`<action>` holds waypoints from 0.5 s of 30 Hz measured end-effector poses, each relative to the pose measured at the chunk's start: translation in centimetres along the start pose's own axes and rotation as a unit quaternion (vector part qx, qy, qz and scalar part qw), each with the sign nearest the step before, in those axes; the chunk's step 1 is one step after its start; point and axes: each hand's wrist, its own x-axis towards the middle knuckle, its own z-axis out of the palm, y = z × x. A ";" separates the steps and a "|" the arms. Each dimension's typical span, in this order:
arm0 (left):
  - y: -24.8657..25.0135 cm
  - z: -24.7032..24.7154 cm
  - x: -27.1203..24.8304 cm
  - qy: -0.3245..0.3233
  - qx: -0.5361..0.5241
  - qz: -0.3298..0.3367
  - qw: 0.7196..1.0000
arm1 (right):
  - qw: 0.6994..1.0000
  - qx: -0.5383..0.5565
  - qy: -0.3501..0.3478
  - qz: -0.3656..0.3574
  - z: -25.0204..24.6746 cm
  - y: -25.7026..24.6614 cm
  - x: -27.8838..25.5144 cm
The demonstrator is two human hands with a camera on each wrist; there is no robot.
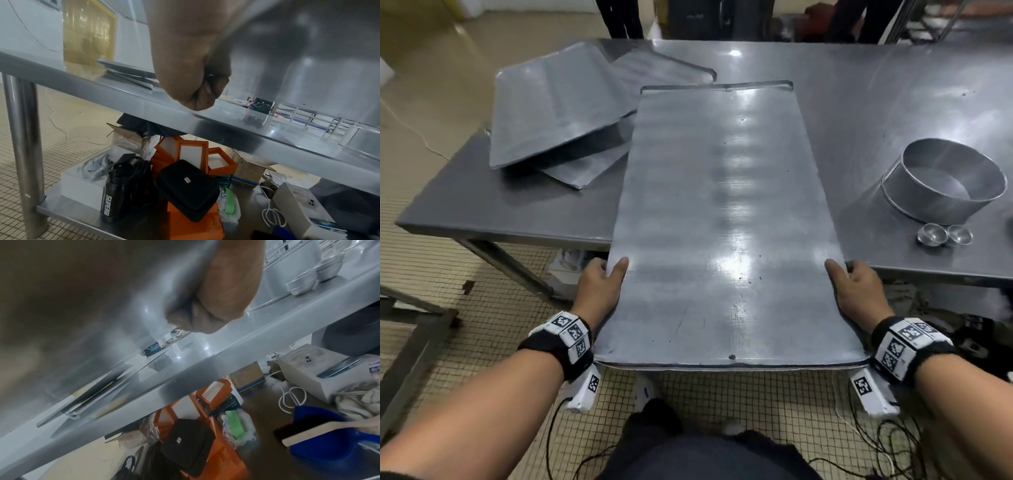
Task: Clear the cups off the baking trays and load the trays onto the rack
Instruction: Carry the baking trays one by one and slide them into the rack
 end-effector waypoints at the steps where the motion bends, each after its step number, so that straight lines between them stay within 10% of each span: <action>1: 0.2 0.0 0.1 0.002 -0.001 0.003 1.000 | 1.000 -0.001 0.002 0.000 -0.2 -0.3 0.0; 15: 1.1 2.9 -1.3 -0.032 0.012 0.007 0.999 | 0.999 0.010 0.035 0.031 -2.2 3.8 -2.1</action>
